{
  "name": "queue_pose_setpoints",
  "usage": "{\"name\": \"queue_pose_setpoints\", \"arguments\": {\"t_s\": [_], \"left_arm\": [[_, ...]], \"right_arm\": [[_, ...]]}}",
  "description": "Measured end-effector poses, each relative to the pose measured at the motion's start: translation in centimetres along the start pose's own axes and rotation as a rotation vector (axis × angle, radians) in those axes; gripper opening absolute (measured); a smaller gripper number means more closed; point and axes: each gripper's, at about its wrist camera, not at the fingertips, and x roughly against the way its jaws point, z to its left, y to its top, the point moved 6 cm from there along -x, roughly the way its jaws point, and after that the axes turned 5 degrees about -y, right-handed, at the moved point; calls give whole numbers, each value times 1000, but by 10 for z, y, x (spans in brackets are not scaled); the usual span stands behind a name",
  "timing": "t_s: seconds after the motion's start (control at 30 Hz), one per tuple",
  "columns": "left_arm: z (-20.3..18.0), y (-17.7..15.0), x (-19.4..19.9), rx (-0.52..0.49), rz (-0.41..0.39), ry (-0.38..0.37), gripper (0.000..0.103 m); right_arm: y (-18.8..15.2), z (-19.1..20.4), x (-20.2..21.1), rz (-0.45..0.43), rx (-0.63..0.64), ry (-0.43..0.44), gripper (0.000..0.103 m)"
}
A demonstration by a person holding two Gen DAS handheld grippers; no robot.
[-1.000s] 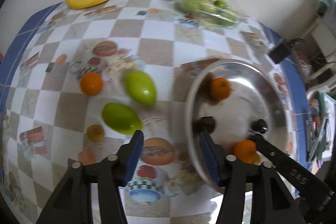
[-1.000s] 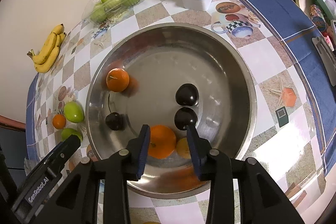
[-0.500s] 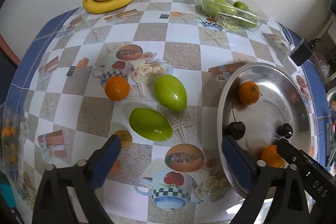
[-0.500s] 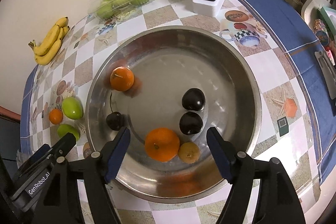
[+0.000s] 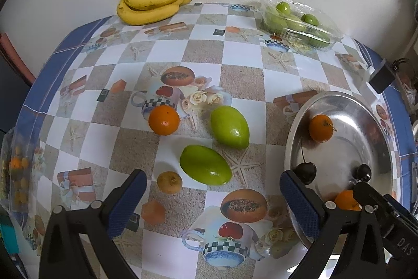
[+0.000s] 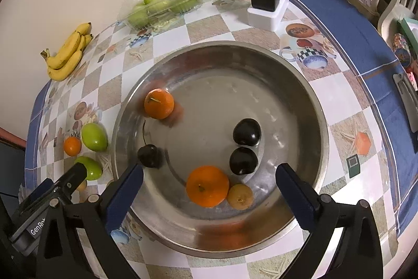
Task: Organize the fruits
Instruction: 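Move both open tools back toward the fruit cluster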
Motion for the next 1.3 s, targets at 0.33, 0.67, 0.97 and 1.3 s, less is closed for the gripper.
{"name": "queue_pose_setpoints", "arguments": {"t_s": [0.33, 0.67, 0.97, 1.3], "left_arm": [[11, 3, 3, 13, -14, 2, 103], [62, 11, 11, 85, -40, 69, 103], [124, 15, 22, 214, -73, 115, 103], [143, 12, 12, 276, -48, 95, 103]], "right_arm": [[1, 12, 2, -18, 32, 17, 101], [-8, 60, 3, -9, 149, 95, 101], [-20, 117, 5, -10, 251, 188, 101], [-29, 156, -4, 19, 297, 244, 101]]}}
